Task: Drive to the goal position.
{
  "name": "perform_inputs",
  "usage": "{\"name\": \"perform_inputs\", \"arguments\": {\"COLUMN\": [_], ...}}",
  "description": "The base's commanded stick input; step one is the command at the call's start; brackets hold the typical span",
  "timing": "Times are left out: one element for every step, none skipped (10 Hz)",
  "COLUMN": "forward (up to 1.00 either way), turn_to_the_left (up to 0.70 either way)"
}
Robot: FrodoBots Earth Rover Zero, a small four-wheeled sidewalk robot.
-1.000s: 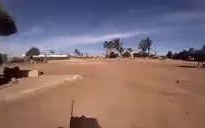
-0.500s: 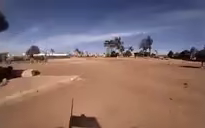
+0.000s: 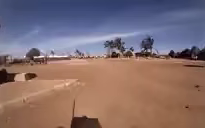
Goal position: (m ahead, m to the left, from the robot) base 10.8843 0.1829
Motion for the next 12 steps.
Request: {"name": "perform_inputs", "arguments": {"forward": [0.7, 0.7, 0.7, 0.7, 0.7, 0.7, 0.7, 0.7, 0.7, 0.7, 0.7, 0.7], "turn_to_the_left": [0.0, 0.0, -0.02, -0.05, -0.1, -0.22, -0.33, 0.0, 0.0, 0.0, 0.0, 0.0]}}
